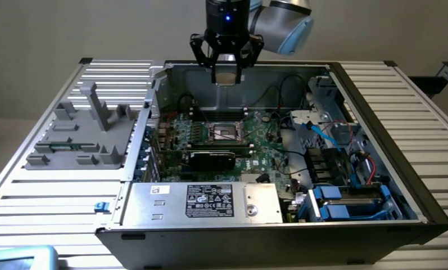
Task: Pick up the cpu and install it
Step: 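Pick up the cpu and move it towards the insertion slot, then place the cpu into insertion slot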
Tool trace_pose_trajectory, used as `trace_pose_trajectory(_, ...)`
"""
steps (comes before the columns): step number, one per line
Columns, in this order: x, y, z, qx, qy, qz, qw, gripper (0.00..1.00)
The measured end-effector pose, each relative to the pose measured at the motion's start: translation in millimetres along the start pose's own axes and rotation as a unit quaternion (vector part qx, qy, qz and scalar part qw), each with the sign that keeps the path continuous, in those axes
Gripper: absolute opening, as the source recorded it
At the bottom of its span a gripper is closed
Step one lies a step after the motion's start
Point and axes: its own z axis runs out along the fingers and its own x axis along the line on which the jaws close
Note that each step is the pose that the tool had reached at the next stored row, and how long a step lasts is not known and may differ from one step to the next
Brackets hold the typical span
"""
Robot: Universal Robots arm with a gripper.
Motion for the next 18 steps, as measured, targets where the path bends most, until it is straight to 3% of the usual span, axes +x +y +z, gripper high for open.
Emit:
trace_pose_trajectory(5,0.1,1.1,0.9,-0.0028,0.0000,0.000,1.0000,0.55)
trace_pose_trajectory(12,0.5,8.8,1.5,-0.0022,0.0001,0.000,1.0000,0.55)
trace_pose_trajectory(18,0.5,8.8,1.5,-0.0022,0.0001,0.000,1.0000,0.55)
